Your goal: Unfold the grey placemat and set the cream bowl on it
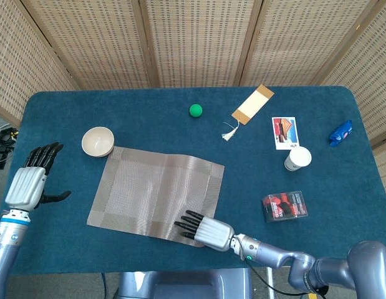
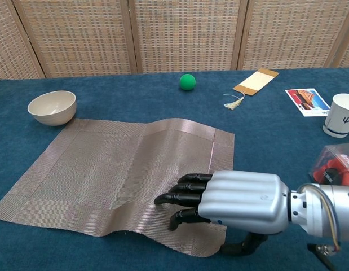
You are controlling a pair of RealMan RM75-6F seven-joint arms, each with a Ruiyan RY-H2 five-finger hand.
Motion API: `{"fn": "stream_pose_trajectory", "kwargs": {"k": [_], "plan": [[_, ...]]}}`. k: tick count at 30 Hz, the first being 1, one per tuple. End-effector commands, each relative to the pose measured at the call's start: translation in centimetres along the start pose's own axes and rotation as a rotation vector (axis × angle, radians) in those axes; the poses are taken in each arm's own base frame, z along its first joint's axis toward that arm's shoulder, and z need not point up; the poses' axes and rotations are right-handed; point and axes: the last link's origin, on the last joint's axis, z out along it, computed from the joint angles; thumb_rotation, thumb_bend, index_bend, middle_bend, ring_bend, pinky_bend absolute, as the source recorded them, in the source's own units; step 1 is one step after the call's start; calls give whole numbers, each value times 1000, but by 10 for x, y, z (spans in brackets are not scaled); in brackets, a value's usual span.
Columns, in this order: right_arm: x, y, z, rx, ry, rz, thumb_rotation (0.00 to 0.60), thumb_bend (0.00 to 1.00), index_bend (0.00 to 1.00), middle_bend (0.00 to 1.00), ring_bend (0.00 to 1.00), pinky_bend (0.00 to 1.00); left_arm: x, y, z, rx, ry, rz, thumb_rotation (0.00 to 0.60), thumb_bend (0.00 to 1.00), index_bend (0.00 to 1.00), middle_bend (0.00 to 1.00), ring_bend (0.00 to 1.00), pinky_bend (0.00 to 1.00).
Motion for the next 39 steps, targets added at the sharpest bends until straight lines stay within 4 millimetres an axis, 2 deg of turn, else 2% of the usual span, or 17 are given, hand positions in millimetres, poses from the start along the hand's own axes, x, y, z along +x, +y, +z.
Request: {"fn": "stream_pose_trajectory", "kwargs": {"k": [1,7,16,19,23,32,39], "plan": [[-3,0,-3,4,-15,-1,600,530,255,28,0,0,0,0,0,-1,-2,0,600,0,0,0,0,0],[-6,1,-6,1,-24,5,600,543,297,31,0,0,0,1,0,-4,-2,0,600,0,0,0,0,0],[-9,3,-9,-6,-22,19,600,591,435,46,0,0,-1,1,0,-6,-4,1,600,0,0,0,0,0],[-8,3,-9,-5,-18,21,600,602,443,51,0,0,-1,2,1,-6,-5,1,600,0,0,0,0,0],[-9,4,-7,-9,-19,28,600,606,467,55,0,0,-1,2,1,-7,-5,1,600,0,0,0,0,0],[-9,3,-6,0,-6,34,600,618,603,77,0,0,-1,2,2,-9,-6,0,600,0,0,0,0,0],[-9,4,-7,-4,11,42,600,629,651,87,0,0,-1,2,2,-10,-7,-2,600,0,0,0,0,0]]}}
